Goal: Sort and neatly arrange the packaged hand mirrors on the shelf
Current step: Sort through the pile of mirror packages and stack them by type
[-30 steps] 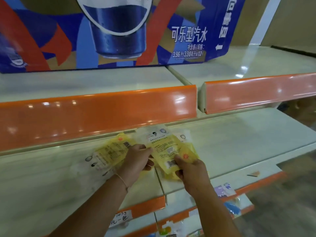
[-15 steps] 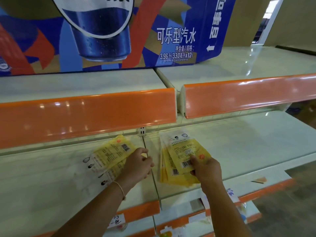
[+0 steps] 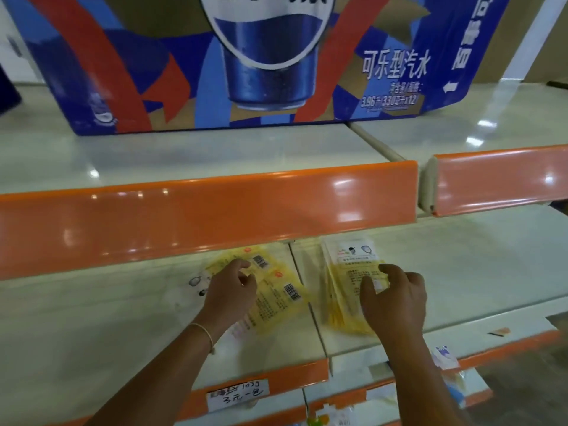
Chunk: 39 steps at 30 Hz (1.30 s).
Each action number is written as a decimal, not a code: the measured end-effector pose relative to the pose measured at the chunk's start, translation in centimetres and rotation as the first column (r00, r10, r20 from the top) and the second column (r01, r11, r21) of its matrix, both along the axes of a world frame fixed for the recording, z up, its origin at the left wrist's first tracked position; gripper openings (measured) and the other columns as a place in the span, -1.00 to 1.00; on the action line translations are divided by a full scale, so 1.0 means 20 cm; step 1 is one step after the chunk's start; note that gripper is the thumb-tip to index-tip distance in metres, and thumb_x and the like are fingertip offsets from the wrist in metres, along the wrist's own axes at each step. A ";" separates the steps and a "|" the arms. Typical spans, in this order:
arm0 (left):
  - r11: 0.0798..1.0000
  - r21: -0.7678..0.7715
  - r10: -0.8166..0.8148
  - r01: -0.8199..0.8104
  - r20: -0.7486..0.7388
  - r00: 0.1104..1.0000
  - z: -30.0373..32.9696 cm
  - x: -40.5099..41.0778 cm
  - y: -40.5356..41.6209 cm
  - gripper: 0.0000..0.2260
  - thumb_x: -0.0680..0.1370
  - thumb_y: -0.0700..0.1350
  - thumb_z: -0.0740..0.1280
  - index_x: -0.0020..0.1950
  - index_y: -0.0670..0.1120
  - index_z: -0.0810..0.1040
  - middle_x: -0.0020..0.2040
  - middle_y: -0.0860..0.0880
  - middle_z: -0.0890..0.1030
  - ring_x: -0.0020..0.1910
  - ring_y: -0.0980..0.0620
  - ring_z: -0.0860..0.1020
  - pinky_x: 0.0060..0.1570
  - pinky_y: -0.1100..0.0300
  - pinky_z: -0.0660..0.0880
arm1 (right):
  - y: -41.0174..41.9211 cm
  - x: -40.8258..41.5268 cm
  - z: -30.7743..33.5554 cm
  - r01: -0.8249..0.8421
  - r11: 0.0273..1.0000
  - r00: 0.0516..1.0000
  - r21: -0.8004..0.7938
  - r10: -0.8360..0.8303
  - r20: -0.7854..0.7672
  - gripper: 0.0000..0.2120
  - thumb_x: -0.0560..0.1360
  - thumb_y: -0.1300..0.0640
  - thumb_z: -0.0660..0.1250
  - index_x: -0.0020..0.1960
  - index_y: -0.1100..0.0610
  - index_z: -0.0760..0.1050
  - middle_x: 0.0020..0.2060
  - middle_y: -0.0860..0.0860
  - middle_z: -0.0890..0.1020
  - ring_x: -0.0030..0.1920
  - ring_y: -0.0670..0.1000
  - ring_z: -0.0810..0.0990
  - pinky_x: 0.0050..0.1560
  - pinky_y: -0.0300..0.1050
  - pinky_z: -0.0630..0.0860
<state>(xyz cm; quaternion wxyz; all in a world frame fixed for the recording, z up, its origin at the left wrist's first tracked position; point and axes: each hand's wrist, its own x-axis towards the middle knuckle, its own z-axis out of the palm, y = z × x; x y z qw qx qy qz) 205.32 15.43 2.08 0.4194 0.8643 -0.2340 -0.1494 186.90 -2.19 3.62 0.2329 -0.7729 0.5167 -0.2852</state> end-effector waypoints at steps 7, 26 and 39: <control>0.930 0.361 -0.173 0.069 0.264 0.949 -0.10 0.29 0.24 -0.54 0.60 0.00 0.21 0.46 -0.12 0.31 0.43 -0.11 0.37 0.40 -0.10 0.33 0.37 0.01 0.31 | 0.40 0.32 -0.07 -0.387 0.904 0.922 0.185 0.379 0.079 -0.69 0.48 0.04 0.38 0.18 0.14 0.56 -0.09 0.02 0.62 -0.14 -0.03 0.57 -0.21 -0.25 0.44; 0.918 0.397 -0.205 0.016 0.437 0.876 -0.31 0.23 0.87 -0.63 0.47 0.05 0.06 -0.05 -0.06 0.62 -0.13 -0.03 0.60 -0.07 -0.12 0.58 0.15 -0.16 0.49 | 1.01 0.77 -0.23 -0.428 0.489 0.889 0.760 0.074 0.452 -0.65 0.44 0.30 0.37 0.12 0.08 0.30 -0.37 0.01 0.45 -0.49 -0.03 0.38 -0.47 -0.20 0.40; 0.991 0.134 -0.072 0.030 0.319 0.945 -0.27 0.22 0.91 -0.88 0.54 0.03 0.26 -0.02 0.04 0.53 -0.10 0.13 0.54 -0.04 0.08 0.47 0.09 0.13 0.47 | 1.06 0.74 -0.22 -0.423 0.558 0.903 0.714 0.200 0.379 -0.83 0.57 0.19 0.23 -0.06 0.31 0.49 -0.26 0.22 0.56 -0.28 0.12 0.51 -0.33 -0.02 0.51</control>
